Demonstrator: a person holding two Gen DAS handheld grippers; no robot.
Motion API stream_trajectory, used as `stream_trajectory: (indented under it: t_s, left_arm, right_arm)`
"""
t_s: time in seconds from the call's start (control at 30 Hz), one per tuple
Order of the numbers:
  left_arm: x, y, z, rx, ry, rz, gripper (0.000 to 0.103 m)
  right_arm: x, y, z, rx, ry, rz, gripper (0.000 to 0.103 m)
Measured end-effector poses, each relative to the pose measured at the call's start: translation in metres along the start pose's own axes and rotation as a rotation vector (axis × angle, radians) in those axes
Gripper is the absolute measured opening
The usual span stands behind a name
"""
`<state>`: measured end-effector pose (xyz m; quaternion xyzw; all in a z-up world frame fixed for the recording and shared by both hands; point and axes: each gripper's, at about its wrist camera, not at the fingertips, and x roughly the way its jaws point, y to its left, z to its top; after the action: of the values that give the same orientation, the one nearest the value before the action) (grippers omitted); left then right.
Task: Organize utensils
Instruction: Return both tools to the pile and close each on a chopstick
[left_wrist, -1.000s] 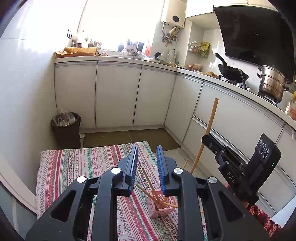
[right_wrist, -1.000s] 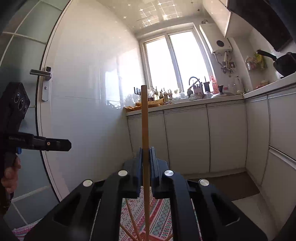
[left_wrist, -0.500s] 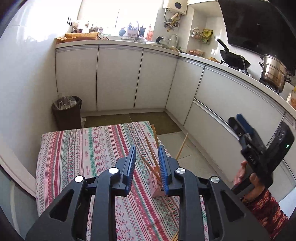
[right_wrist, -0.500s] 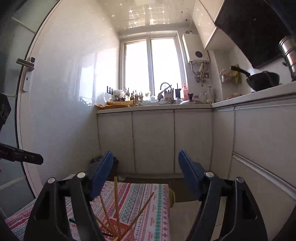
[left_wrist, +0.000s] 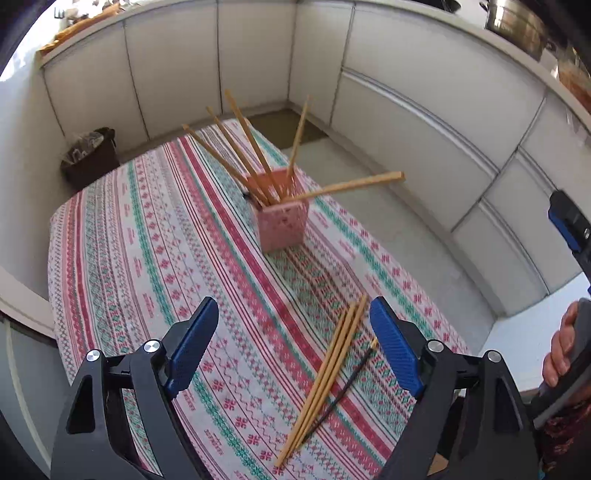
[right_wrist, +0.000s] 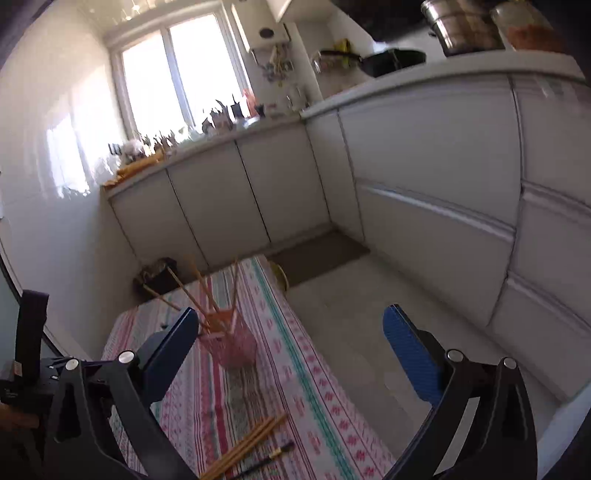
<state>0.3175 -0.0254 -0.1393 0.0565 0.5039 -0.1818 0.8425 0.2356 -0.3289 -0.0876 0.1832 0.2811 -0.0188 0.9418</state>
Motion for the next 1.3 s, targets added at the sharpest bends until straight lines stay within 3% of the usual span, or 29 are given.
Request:
stream_trajectory:
  t_s: [0.2,0.27,0.37,0.43,0.5,0.67,0.8,0.93,1.17,1.3]
  left_arm:
    - [0.070,-0.012,-0.021,0.035,0.203,0.020,0.078]
    - [0.091,-0.015,-0.026,0.041,0.264,0.013,0.061]
    - [0.117,-0.016,-0.030,0.021,0.338,-0.007,0.050]
    - [0.131,-0.017,-0.032,0.012,0.371,-0.008,0.046]
    - [0.138,-0.020,-0.032,0.011,0.386,-0.033,0.034]
    - [0.150,-0.032,-0.025,0.025,0.386,-0.080,0.019]
    - [0.164,-0.038,-0.022,0.040,0.405,-0.060,0.019]
    - [0.170,-0.040,-0.018,0.057,0.431,-0.038,0.010]
    - [0.176,-0.023,-0.011,0.043,0.460,-0.035,0.009]
    - [0.170,-0.025,-0.005,0.048,0.438,-0.045,0.009]
  right_arm:
    - [0.060,-0.035,-0.092,0.148,0.481,0.014,0.097]
    - [0.075,-0.045,-0.105,0.213,0.542,0.029,0.095]
    - [0.089,-0.057,-0.116,0.306,0.608,0.065,0.095]
    - [0.093,-0.060,-0.121,0.330,0.629,0.062,0.095]
    - [0.094,-0.058,-0.122,0.302,0.637,0.052,0.095]
    - [0.095,-0.058,-0.123,0.311,0.648,0.055,0.095]
    - [0.098,-0.066,-0.127,0.322,0.670,0.043,0.095]
    - [0.098,-0.075,-0.126,0.338,0.672,0.045,0.095]
    - [0.102,-0.074,-0.129,0.331,0.693,0.056,0.095]
    - [0.100,-0.076,-0.128,0.334,0.690,0.049,0.095]
